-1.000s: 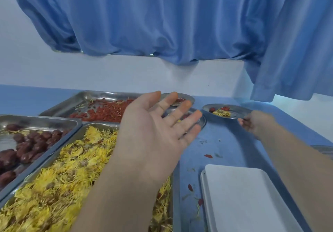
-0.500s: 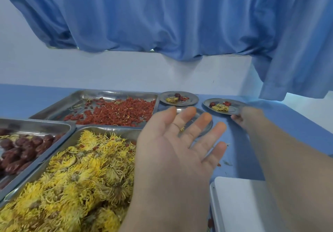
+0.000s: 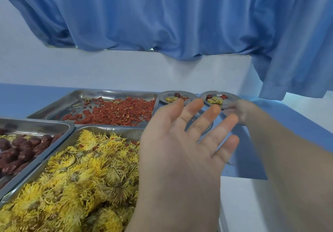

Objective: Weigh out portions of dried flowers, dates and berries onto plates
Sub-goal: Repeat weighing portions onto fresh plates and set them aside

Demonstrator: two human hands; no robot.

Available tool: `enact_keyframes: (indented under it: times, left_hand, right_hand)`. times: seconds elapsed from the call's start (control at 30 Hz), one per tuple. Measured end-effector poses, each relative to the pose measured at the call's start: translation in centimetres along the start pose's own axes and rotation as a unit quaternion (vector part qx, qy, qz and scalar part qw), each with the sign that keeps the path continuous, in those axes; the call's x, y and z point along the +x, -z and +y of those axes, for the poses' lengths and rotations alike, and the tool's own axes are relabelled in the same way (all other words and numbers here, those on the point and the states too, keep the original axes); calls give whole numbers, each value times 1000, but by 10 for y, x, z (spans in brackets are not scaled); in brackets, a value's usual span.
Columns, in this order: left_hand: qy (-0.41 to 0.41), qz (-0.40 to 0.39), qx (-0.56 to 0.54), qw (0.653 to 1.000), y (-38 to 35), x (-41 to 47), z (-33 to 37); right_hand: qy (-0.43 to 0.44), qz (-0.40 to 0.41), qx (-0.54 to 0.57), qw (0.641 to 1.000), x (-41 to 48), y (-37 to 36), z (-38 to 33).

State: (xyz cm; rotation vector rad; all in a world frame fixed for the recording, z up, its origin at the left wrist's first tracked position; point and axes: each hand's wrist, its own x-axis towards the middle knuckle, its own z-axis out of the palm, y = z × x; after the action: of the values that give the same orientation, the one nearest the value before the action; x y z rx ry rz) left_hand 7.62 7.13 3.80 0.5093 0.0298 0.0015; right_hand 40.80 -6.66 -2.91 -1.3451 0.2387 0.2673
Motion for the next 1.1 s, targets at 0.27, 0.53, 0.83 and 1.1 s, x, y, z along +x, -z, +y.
enact_keyframes:
  times: [0.27,0.53,0.83,1.1]
  left_hand:
    - [6,-23,34,999,-5,-4,-6]
    - [2,-62,160,985,-17,-19,-22]
    - [10,-138,290,947,-11,-23,-41]
    - [-54,-77,403,910,6,-25,-39]
  right_hand:
    - [12,-41,-65,997,-79,13,-35]
    - [67,-121,-82,987,-202,49,-67]
    - [220,-28,-201,954,-321,141,-28]
    - [310,142,-527,778,-334,214,53]
